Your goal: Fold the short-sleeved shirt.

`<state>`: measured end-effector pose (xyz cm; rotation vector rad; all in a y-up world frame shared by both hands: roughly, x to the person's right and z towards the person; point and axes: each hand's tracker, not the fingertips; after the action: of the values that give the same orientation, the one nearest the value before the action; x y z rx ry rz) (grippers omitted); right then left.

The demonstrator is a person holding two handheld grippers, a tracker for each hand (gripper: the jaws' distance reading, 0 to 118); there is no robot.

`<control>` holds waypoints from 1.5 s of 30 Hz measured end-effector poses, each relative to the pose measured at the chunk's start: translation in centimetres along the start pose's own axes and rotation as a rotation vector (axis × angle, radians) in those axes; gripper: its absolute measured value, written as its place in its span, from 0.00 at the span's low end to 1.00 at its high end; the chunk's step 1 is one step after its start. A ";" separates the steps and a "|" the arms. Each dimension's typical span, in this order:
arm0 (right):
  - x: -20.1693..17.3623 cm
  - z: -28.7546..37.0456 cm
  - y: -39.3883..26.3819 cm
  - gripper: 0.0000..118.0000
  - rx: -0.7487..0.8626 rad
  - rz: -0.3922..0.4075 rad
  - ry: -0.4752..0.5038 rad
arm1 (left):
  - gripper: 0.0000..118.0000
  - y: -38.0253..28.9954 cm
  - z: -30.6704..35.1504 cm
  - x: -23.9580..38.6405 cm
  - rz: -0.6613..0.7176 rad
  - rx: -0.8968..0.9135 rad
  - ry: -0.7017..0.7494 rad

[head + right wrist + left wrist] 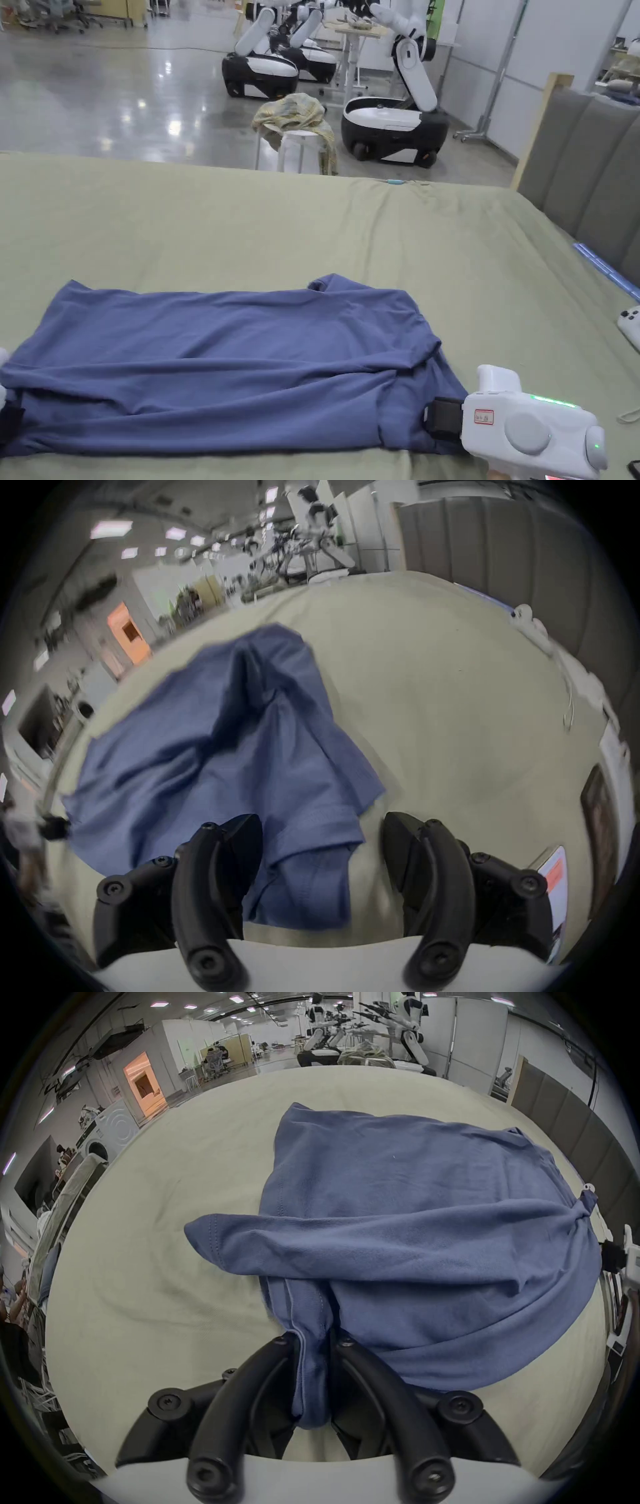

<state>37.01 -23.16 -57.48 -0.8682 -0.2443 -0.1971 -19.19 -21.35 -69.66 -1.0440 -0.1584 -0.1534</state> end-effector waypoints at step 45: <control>-6.1 27.2 -13.6 0.69 0.524 0.245 0.114 | 0.50 -22.0 27.7 3.6 -0.035 0.808 -0.071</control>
<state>23.99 -10.31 -32.44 -0.3590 -0.0731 0.0479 -21.69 -8.40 -36.66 -0.2412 -0.2739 -0.0701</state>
